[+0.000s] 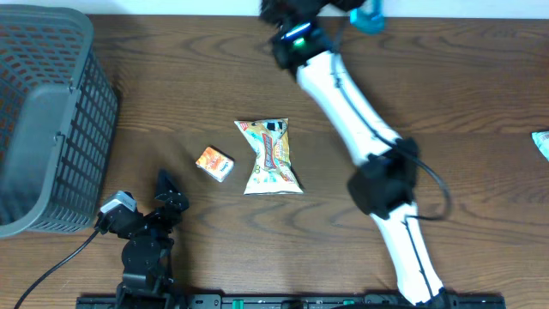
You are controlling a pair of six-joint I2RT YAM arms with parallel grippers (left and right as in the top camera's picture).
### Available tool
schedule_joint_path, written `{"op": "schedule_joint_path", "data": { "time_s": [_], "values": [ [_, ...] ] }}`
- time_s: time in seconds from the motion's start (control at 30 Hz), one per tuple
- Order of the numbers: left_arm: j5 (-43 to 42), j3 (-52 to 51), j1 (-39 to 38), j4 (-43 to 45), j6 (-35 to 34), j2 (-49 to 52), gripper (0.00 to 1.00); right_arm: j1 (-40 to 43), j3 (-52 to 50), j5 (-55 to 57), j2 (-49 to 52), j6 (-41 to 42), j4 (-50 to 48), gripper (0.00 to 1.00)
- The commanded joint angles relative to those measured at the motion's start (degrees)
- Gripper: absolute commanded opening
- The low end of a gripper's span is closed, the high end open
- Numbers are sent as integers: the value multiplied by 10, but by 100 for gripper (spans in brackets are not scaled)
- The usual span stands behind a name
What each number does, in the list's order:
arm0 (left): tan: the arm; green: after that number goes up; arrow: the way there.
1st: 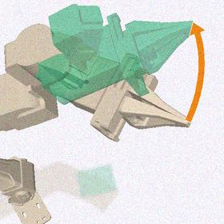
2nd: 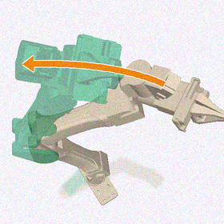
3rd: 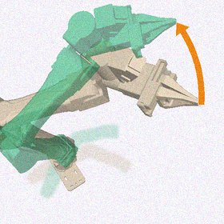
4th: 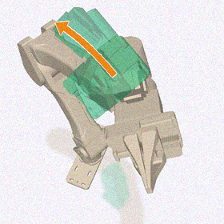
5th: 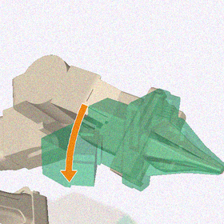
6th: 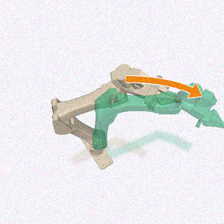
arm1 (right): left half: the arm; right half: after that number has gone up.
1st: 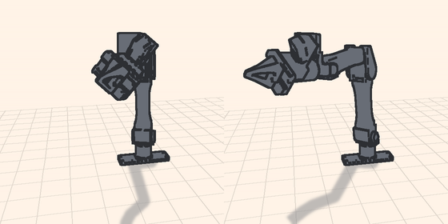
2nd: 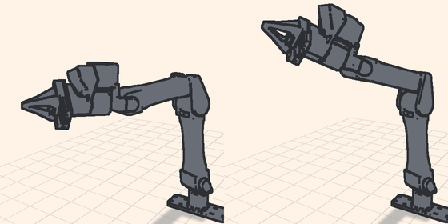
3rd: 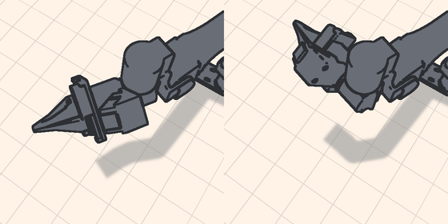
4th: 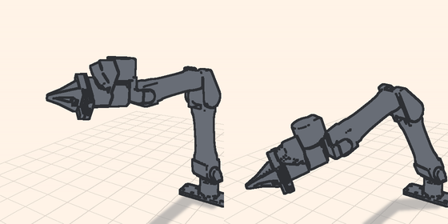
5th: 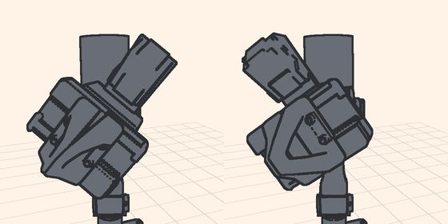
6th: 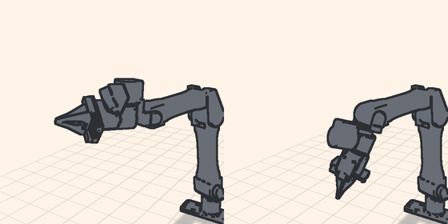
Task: Scan the item barcode
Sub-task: 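Move the bottle to the table's right edge and release it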
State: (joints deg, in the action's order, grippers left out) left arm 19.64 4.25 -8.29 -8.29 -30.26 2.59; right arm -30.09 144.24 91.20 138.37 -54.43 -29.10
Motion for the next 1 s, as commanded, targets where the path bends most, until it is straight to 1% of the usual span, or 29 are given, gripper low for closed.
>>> {"op": "schedule_joint_path", "data": {
  "time_s": [0.0, 0.13, 0.23, 0.37, 0.5, 0.63, 0.8, 0.97],
  "values": [
    [4, -14, 1, -6, -5, 0, 98, 41, -31, -5, -82, 4, 0, 24],
    [4, -14, 1, -6, -5, 0, 98, 96, -97, -5, -151, 41, 0, 23],
    [4, -14, 1, -6, -5, 0, 98, 156, -175, -5, -191, 63, 1, 23],
    [4, -14, 1, -6, -5, 0, 98, 228, -285, -5, -207, 113, 2, 25],
    [4, -14, 1, -6, -5, 0, 98, 297, -417, -11, -207, 212, 3, 25],
    [4, -14, 1, -6, -5, 0, 98, 365, -543, -46, -204, 294, 7, 25],
    [4, -14, 1, -6, -5, 0, 98, 435, -647, -70, -202, 379, 7, 27],
    [4, -14, 1, -6, -5, 0, 98, 495, -699, -82, -202, 475, 46, 30]
  ]
}}
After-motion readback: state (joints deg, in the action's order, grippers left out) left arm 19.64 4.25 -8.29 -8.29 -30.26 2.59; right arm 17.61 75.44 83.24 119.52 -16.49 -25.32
